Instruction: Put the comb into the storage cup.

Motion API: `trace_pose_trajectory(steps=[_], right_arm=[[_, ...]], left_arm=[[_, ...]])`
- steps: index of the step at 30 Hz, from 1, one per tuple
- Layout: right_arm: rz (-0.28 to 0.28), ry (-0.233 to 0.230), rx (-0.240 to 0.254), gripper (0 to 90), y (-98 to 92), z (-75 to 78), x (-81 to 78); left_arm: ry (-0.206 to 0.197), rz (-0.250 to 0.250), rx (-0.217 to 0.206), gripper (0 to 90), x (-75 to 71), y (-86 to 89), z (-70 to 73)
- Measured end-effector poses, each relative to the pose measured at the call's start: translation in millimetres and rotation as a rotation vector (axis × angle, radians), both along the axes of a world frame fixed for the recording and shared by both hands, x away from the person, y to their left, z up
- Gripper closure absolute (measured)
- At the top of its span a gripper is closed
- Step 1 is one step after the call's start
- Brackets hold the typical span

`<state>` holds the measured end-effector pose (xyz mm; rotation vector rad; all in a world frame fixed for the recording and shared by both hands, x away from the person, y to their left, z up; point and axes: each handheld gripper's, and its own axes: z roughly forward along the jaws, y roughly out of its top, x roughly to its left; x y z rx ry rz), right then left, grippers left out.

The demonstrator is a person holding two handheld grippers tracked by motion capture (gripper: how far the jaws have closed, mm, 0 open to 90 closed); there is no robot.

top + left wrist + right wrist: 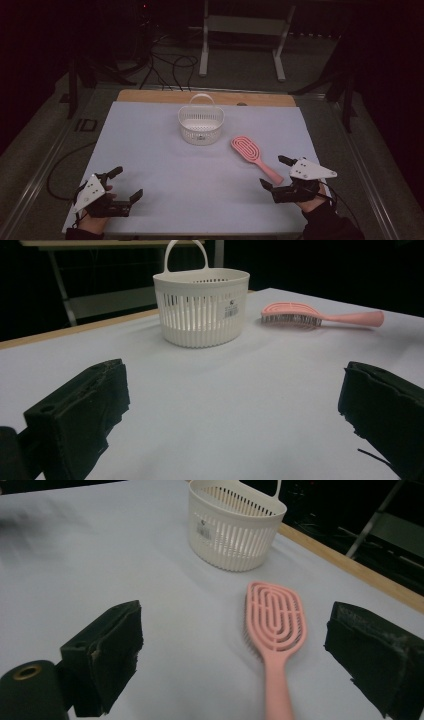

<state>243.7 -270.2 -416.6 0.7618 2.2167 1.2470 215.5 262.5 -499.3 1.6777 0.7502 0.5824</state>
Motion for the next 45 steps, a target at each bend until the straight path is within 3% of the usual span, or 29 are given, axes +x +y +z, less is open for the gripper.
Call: trace_pose_trajectory(steps=[14, 21, 28, 33, 45], right_arm=[[-0.034, 0.002, -0.012, 8.1, -1.4, 21.6, 18.1], [-0.054, 0.004, -0.048, 8.2, 2.3, 28.4, 30.6], [-0.066, 0.032, -0.076, 8.2, 3.3, 26.1, 41.6], [-0.084, 0.080, -0.114, 8.4, 6.2, 20.0, 53.5], [-0.116, 0.161, -0.145, 8.5, 3.4, 6.8, 72.1]], left_arm=[[-0.002, 0.001, 0.006, 0.0, -0.4, -0.5, 0.1], [-0.001, -0.002, 0.009, 0.0, -0.4, -0.8, 0.2], [-0.005, -0.002, 0.025, 0.0, -0.3, -1.4, -0.3], [-0.006, -0.002, 0.024, 0.0, -0.3, -1.2, -0.1], [-0.005, -0.001, 0.021, 0.0, 0.2, -1.0, -0.1]])
